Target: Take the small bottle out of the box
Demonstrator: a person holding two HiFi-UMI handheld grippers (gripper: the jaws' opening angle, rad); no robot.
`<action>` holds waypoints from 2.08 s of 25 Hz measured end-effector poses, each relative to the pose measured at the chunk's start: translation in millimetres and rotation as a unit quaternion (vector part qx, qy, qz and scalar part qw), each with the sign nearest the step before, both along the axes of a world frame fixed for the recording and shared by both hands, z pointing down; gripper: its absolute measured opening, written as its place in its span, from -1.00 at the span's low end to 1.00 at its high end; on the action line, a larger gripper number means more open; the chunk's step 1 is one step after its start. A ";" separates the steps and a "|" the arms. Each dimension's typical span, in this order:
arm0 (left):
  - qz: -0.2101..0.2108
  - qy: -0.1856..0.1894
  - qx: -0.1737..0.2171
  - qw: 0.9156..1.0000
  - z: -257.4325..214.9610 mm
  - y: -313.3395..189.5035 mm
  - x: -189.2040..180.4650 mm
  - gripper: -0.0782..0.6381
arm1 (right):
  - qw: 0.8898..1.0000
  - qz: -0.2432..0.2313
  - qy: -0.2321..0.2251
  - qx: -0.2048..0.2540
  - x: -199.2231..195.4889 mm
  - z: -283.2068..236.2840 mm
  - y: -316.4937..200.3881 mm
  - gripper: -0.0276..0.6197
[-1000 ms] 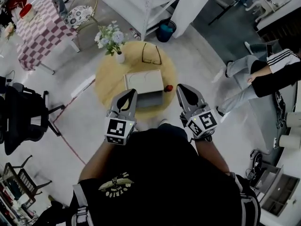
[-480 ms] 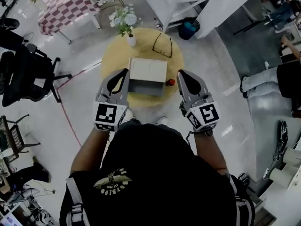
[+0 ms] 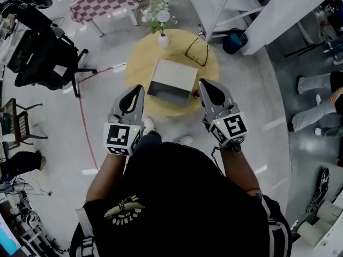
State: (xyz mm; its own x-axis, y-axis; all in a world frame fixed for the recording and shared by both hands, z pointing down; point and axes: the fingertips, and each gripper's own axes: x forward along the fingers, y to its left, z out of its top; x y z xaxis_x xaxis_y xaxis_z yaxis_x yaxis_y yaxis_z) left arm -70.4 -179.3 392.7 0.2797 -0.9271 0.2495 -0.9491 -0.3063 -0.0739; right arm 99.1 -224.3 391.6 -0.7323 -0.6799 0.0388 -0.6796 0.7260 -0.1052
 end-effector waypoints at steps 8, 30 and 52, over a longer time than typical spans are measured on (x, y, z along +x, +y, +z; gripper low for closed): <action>0.030 0.005 -0.003 1.000 7.5 4.9 -10.0 -0.78 | 0.999 0.033 0.003 -0.001 -5.6 1.4 16.6 -0.90; 0.227 0.050 -0.007 0.973 25.3 -53.5 -31.9 -0.78 | 0.969 0.234 0.078 -0.030 -35.5 -10.0 43.2 -0.89; 0.050 0.012 -0.026 0.998 42.5 -70.6 63.4 -0.78 | 0.992 0.103 0.061 -0.037 101.7 54.3 -26.3 -0.89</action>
